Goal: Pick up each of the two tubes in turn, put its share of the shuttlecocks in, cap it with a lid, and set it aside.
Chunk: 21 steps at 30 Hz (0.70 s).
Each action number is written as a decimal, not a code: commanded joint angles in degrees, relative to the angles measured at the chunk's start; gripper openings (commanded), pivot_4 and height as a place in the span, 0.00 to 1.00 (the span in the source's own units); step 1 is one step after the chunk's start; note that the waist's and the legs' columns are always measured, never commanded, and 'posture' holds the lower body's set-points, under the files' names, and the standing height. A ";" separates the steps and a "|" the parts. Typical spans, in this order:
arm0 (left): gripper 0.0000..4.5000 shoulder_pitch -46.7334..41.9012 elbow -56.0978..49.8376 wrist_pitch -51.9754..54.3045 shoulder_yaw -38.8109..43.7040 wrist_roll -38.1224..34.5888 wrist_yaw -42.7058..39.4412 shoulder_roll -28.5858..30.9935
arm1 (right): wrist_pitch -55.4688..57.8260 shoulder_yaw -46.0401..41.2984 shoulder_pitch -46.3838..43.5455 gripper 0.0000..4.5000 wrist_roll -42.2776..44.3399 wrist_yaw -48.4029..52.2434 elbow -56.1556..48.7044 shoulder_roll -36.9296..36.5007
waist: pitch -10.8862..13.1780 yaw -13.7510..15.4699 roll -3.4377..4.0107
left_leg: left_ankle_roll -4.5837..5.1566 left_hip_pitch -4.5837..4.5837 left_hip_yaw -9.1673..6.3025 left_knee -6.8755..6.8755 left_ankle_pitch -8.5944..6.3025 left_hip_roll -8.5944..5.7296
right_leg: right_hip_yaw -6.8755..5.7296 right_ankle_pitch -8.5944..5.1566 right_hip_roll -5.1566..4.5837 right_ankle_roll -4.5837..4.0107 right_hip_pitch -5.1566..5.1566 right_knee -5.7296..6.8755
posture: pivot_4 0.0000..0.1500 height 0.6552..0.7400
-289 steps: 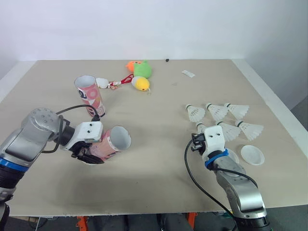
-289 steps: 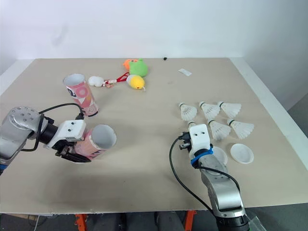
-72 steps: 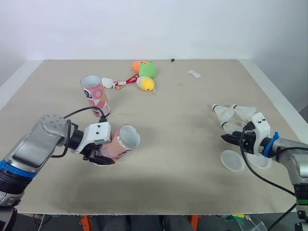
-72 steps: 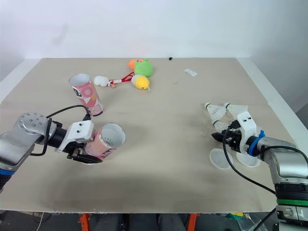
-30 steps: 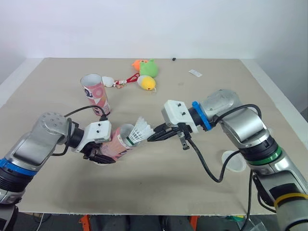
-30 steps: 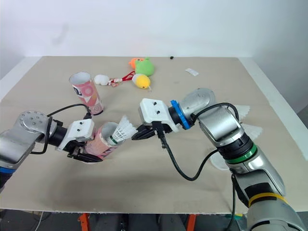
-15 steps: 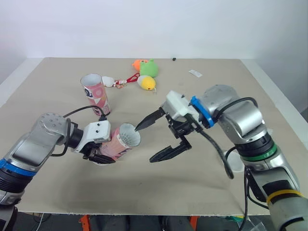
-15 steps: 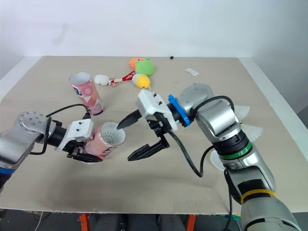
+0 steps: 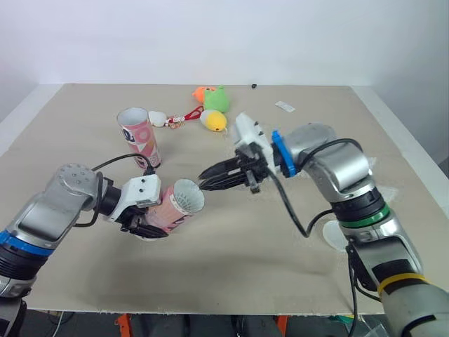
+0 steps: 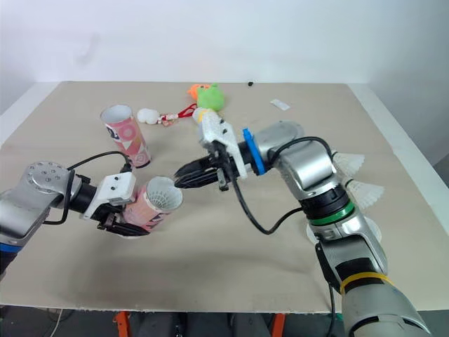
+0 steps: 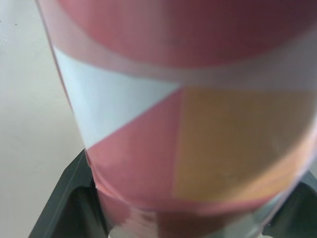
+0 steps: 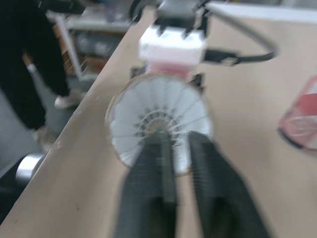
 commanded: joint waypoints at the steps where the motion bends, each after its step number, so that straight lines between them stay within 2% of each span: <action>1: 0.67 -0.66 0.36 -0.30 -0.44 0.36 0.33 -0.07 | -2.08 1.48 -2.98 0.01 -0.70 3.87 0.35 1.04 | 0.00 -0.03 0.00 | 0.00 0.00 0.00 0.00 0.00 0.00 | 0.01 0.00 0.00 0.00 0.00 0.00 | 1.00 0.91; 12: 0.67 -0.43 0.28 -0.34 -0.39 0.38 0.82 -0.40 | -7.05 11.27 -9.60 0.01 -9.48 7.60 12.50 12.61 | 0.00 -0.04 0.00 | 0.02 0.03 -0.04 0.01 0.02 0.05 | -0.09 0.03 0.01 -0.10 0.00 0.04 | 1.00 0.91; 21: 0.67 0.94 -0.80 0.11 0.73 0.20 1.49 0.32 | -7.70 11.07 -14.35 0.01 -12.42 6.94 24.83 24.73 | -0.04 -0.44 -0.02 | 0.01 0.16 -0.09 0.00 0.02 0.20 | -0.20 0.10 0.18 -0.32 0.04 0.08 | 1.00 0.91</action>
